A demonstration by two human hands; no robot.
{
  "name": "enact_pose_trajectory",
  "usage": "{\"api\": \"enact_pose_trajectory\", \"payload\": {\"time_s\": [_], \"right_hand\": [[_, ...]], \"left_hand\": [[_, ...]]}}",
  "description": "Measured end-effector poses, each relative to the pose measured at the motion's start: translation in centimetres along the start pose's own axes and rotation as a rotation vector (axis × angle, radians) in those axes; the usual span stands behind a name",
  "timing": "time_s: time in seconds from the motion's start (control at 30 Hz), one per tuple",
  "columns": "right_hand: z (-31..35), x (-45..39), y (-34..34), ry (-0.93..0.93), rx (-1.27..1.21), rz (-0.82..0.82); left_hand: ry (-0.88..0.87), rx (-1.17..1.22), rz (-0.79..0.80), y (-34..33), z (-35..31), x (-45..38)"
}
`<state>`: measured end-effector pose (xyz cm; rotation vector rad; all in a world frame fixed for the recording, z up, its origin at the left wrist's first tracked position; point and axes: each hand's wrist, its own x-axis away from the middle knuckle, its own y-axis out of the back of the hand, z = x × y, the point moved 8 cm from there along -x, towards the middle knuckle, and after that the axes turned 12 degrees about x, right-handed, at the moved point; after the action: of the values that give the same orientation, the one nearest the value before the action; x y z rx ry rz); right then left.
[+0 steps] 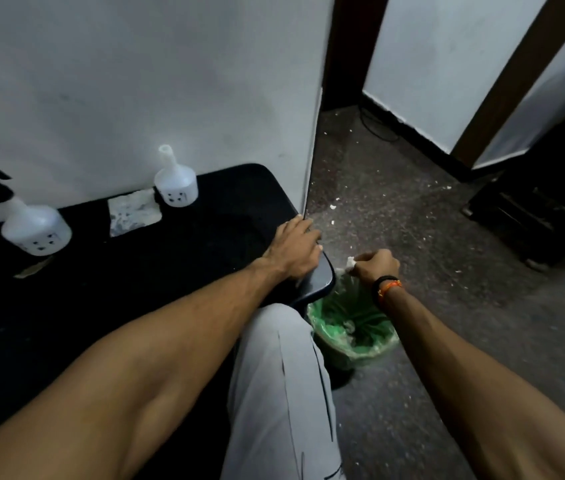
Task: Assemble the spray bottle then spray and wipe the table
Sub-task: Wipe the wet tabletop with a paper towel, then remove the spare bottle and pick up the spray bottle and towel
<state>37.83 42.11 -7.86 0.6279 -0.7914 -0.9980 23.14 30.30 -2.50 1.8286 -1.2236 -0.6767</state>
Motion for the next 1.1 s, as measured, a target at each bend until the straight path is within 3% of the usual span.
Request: {"api": "enact_pose_trajectory", "payload": {"time_s": [0.3, 0.67, 0.8, 0.93, 1.1], "right_hand": [[-5.7, -1.9, -1.4, 0.006, 0.337, -0.025], [-7.9, -2.6, -2.4, -0.006, 0.436, 0.016], [-6.1, -1.8, -1.5, 0.016, 0.403, -0.008], [-2.6, -0.5, 0.3, 0.023, 0.273, -0.148], [4.5, 1.5, 0.4, 0.114, 0.203, -0.183]], "left_hand": [[-0.084, -0.023, 0.133, -6.1, -4.7, -3.1], [-0.079, -0.041, 0.163, -7.6, -4.8, -3.2], [-0.008, 0.049, 0.098, -6.1, -3.8, -2.5], [0.089, 0.213, -0.084, -2.6, -2.0, -1.1], [0.185, 0.179, -0.158, 2.4, 2.9, 1.5]]}}
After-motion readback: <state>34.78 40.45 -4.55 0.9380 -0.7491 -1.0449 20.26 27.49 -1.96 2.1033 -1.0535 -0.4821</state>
